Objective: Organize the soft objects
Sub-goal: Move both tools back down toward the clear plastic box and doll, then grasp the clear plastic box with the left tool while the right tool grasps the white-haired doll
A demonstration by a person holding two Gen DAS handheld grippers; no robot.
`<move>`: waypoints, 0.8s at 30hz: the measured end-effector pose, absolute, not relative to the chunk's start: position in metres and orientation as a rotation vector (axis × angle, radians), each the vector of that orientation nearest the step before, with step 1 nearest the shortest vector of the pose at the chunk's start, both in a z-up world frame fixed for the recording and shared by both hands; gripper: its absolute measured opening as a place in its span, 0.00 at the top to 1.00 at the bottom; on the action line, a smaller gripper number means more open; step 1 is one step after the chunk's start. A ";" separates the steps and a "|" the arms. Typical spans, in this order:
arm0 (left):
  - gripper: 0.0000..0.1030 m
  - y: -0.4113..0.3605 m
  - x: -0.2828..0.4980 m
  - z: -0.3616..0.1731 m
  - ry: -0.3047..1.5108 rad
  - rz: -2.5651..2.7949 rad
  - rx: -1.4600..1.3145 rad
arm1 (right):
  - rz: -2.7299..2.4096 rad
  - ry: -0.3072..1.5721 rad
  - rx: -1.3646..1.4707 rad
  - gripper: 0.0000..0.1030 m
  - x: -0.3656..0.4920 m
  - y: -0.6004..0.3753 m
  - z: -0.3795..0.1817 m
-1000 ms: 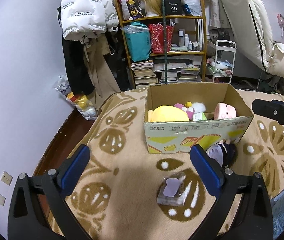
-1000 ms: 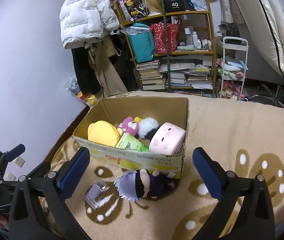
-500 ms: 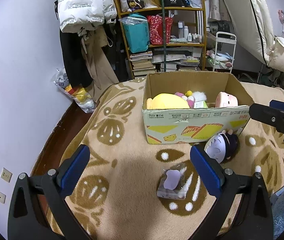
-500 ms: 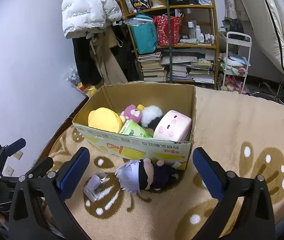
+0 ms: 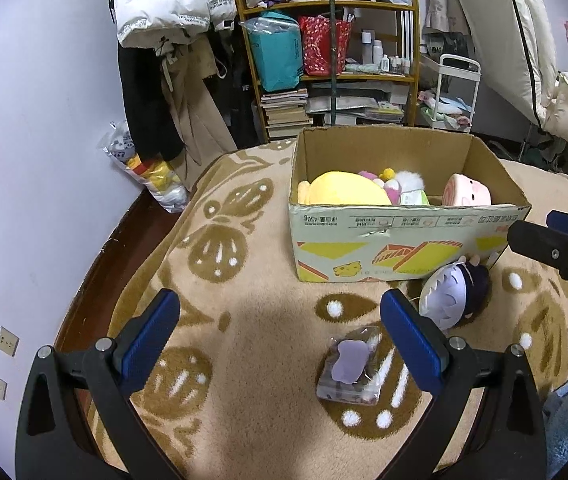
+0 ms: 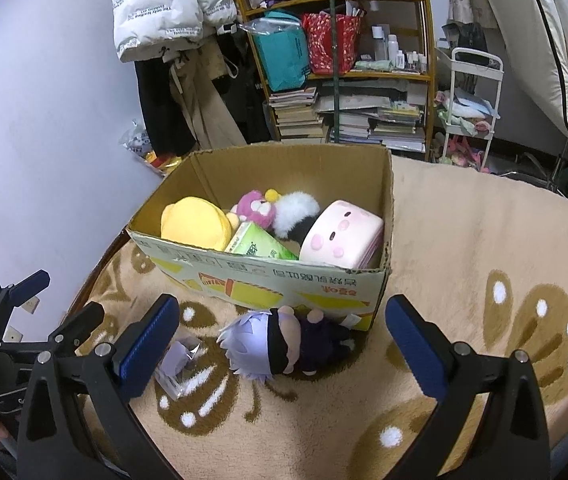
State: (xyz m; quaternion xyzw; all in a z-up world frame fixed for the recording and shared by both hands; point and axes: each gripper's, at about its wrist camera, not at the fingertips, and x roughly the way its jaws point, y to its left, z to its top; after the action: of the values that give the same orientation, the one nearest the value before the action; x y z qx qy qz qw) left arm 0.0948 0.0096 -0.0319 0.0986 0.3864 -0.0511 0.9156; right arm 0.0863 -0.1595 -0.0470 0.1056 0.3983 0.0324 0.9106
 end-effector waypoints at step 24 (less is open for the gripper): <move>0.04 -0.011 0.108 -0.076 0.922 -0.168 0.232 | 0.071 0.946 0.243 0.00 0.114 -0.152 -0.090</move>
State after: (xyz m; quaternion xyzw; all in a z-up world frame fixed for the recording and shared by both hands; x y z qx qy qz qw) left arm 0.1082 -0.0112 -0.0764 0.1117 0.4432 -0.0808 0.8857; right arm 0.1145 -0.1516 -0.0902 0.1166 0.4542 0.0340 0.8826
